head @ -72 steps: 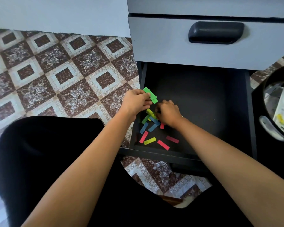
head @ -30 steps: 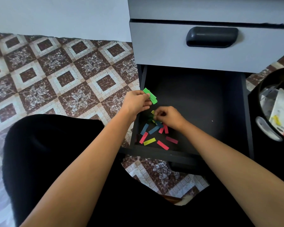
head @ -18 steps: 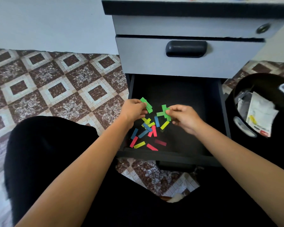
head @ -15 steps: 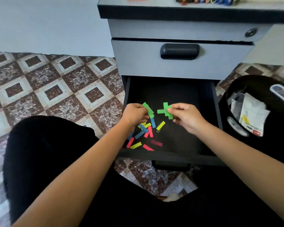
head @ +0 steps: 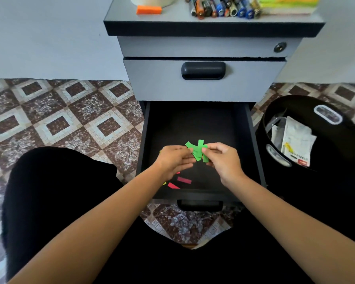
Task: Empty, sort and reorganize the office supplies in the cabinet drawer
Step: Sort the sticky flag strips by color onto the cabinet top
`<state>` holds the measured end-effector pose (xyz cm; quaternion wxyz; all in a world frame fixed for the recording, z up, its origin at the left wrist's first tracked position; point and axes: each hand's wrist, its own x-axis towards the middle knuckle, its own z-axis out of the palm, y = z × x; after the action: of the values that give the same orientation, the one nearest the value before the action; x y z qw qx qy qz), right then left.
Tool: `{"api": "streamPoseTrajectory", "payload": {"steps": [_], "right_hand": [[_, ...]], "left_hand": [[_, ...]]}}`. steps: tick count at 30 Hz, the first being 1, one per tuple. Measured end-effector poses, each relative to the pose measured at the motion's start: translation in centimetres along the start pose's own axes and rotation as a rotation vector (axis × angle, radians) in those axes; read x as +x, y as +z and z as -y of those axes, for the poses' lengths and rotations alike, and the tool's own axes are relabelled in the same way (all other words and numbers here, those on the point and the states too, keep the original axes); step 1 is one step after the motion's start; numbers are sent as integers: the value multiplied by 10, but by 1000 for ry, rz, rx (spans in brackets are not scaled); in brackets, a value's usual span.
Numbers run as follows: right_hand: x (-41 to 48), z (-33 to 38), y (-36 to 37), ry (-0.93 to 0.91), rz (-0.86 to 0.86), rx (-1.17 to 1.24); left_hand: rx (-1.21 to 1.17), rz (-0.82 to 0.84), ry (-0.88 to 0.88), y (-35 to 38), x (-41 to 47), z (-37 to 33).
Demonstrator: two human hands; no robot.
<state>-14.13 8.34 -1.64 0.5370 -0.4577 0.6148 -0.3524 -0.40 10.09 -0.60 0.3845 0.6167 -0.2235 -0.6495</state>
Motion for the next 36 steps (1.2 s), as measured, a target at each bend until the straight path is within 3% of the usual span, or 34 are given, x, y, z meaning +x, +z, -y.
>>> {"api": "streamPoseTrajectory", "payload": {"steps": [8, 14, 21, 30, 36], "right_hand": [[1, 1, -2, -196, 88, -252], [4, 2, 2, -227, 131, -432], [8, 1, -1, -117, 133, -230], [7, 3, -1, -206, 121, -204], [5, 1, -1, -49, 108, -90]], "left_hand": [[7, -1, 44, 4, 1, 1], [129, -36, 93, 4, 4, 4], [143, 60, 62, -2, 3, 0], [33, 85, 7, -3, 2, -4], [-113, 67, -24, -1, 1, -4]]}}
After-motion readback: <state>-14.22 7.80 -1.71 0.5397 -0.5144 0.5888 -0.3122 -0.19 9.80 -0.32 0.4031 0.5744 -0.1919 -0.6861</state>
